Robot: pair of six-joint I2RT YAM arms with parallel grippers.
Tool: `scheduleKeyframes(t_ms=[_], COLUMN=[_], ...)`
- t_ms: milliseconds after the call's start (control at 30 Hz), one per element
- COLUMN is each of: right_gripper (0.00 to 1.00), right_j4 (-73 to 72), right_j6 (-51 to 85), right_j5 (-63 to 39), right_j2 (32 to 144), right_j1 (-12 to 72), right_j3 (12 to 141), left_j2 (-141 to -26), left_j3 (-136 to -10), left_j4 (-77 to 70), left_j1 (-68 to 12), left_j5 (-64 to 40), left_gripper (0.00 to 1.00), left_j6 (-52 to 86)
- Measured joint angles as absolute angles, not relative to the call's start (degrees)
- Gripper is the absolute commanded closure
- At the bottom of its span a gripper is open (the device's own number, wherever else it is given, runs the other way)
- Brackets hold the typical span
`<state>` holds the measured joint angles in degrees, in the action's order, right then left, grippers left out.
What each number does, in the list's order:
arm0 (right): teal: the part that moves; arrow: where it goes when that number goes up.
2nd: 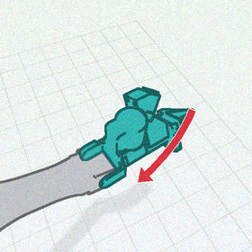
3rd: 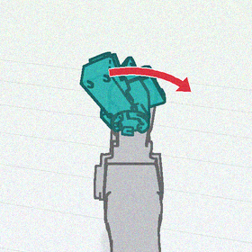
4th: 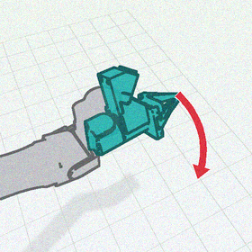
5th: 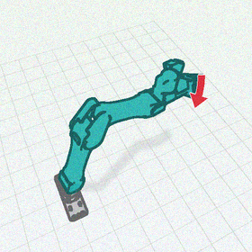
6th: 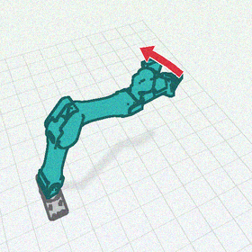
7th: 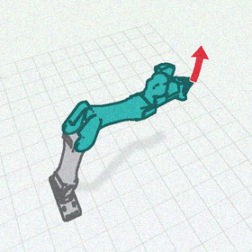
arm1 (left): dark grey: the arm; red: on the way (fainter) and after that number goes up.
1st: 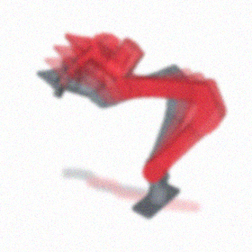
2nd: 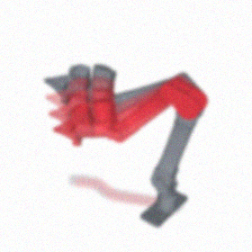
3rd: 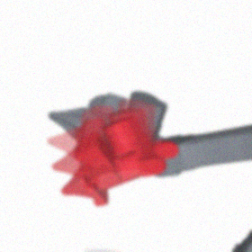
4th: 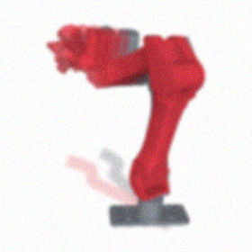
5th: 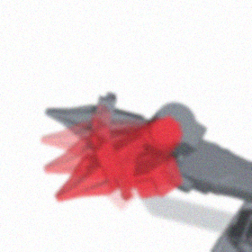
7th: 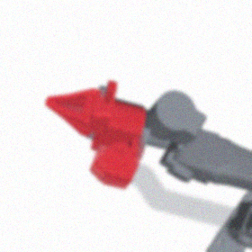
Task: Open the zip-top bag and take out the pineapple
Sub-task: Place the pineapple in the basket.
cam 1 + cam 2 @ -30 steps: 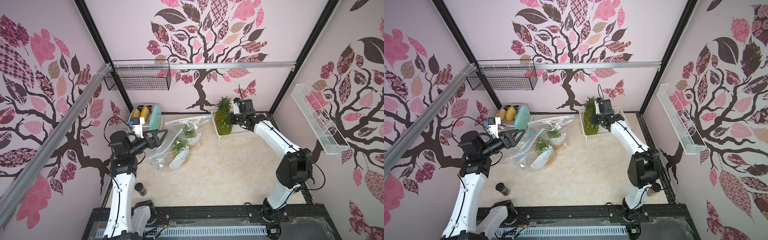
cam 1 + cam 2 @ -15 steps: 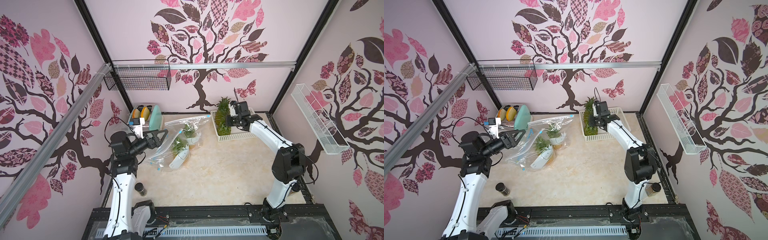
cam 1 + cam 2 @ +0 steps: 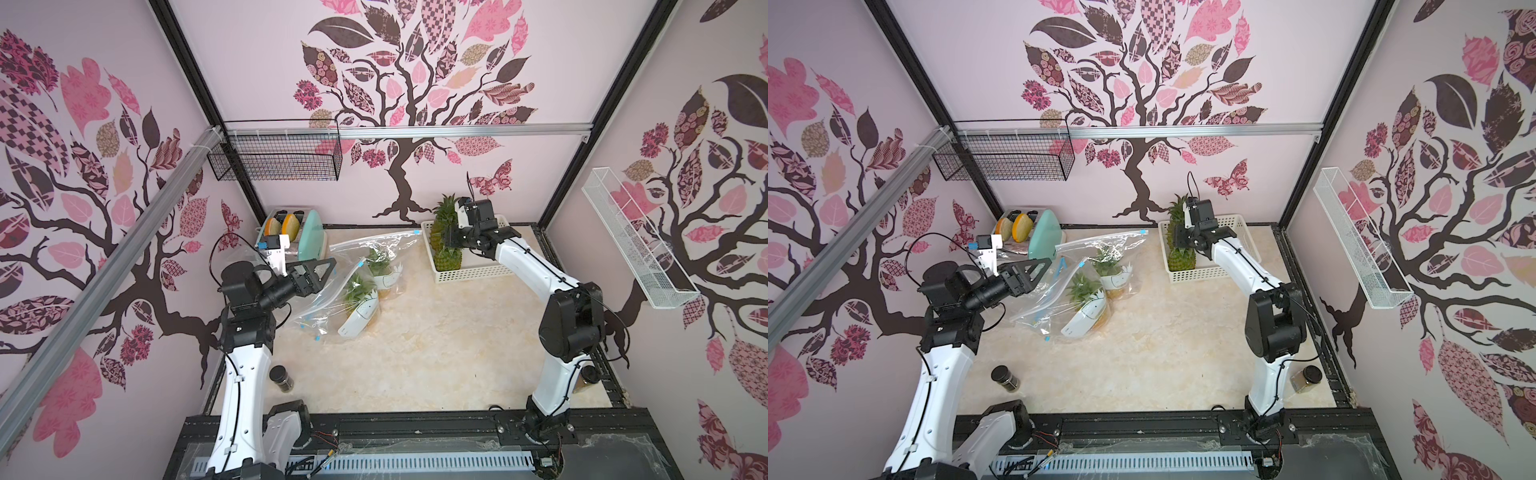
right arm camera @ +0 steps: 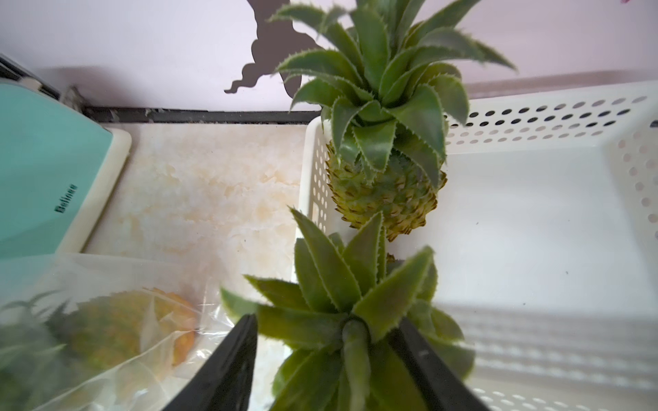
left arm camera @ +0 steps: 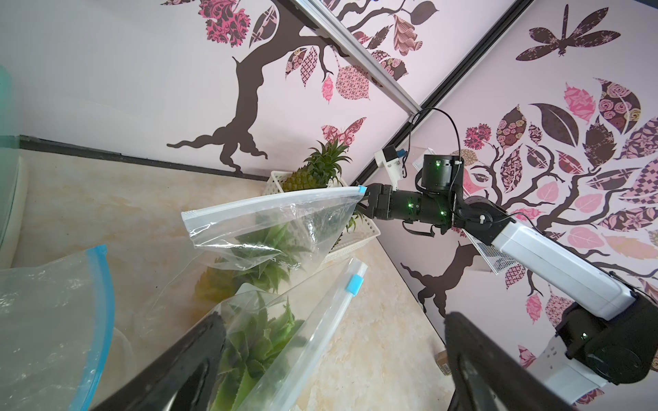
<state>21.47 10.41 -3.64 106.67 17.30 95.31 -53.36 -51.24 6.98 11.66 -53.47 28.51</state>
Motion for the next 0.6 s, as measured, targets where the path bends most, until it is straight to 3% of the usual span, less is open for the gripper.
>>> scheduleKeyframes(t_ms=[233,433,600], right_gripper=[0.25,0.22,0.22], right_j4=[22.2,21.9,23.7], right_j6=[10.1,8.9,8.3], right_j5=[-2.3,-0.9,-0.9], right_j2=[91.1,74.3,67.6], right_j1=[17.5,17.5,17.5], right_j3=[91.7,84.1,76.4], left_j2=[-56.9,-59.1,-59.1], left_j3=[-61.5,-76.8,-84.4], left_j4=[11.7,24.5,35.5], left_j1=[11.6,11.6,11.0], left_j5=[-54.2,-53.1,-50.7], left_gripper=[0.02,0.02,0.02], left_j6=[26.7,18.9,13.2])
